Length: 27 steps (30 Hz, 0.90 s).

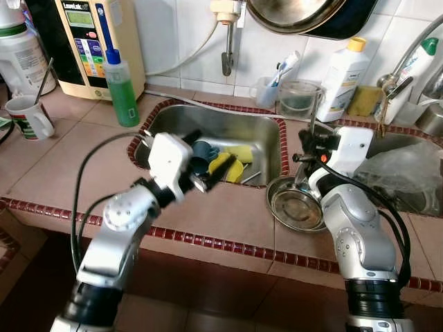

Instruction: Kitchen organization

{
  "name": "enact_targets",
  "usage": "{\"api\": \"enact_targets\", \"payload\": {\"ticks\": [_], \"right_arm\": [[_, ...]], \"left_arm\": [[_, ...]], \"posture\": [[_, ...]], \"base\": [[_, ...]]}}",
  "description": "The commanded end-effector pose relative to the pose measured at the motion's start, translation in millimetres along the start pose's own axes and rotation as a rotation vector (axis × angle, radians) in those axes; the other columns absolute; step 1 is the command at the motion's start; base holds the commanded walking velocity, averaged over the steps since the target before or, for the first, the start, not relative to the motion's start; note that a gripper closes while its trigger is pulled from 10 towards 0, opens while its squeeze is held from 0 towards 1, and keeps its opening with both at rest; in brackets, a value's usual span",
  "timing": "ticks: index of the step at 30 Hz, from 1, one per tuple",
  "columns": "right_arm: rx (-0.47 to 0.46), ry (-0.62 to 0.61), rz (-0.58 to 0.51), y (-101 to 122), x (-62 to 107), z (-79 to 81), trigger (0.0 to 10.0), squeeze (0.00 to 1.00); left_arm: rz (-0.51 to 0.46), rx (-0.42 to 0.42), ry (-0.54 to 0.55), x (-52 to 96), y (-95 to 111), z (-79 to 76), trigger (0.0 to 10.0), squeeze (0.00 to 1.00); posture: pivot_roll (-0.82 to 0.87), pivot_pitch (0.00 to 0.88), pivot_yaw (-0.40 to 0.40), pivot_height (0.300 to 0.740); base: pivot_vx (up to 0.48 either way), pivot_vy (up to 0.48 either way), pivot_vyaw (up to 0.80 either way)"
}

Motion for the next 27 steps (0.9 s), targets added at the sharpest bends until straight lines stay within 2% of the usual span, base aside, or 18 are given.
{"api": "enact_targets", "payload": {"ticks": [1, 7, 16, 23, 27], "right_arm": [[0.037, 0.028, -0.047, 8.4, 1.5, 4.3, 10.0, 0.0], [0.045, 0.08, -0.119, 15.7, 5.2, 12.3, 10.0, 0.0], [0.061, 0.12, -0.134, 15.3, 5.4, 17.6, 10.0, 0.0], [0.071, 0.115, -0.088, 7.4, -7.9, -0.2, 10.0, 0.0], [0.086, 0.138, -0.069, 6.4, -14.8, -4.1, 10.0, 0.0]], "left_arm": [[0.05, 0.0, 0.047, -1.2, -10.0, 8.3, 10.0, 0.0], [0.087, 0.036, 0.131, -4.8, -17.9, 23.6, 10.0, 0.0], [0.081, 0.059, 0.149, -8.0, -17.8, 26.6, 10.0, 0.0], [0.097, 0.07, 0.018, -8.7, -20.2, -1.3, 10.0, 0.0], [0.121, 0.118, 0.011, -8.6, -21.0, -5.5, 10.0, 0.0]], "posture": [[0.03, 0.0, -0.024, 0.74], [0.02, 0.0, -0.021, 0.74], [0.03, 0.0, -0.027, 0.74], [0.03, 0.0, -0.033, 0.74], [0.03, 0.0, -0.04, 0.74]], "base": [[0.0, 0.0, 0.0], [0.0, 0.0, 0.0], [0.0, 0.0, 0.0], [0.0, 0.0, 0.0], [0.0, 0.0, 0.0]]}}
Point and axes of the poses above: a point about 5 cm out from each wrist's last joint towards the gripper, its own x axis pointing back from the gripper into the wrist, its own y axis along the axis of the wrist's last joint, z = x × y, the point moved 5 cm from there along -x, pointing out of the wrist towards the gripper, and after that the axes turned 8 degrees about -x, right-handed, at the moved point
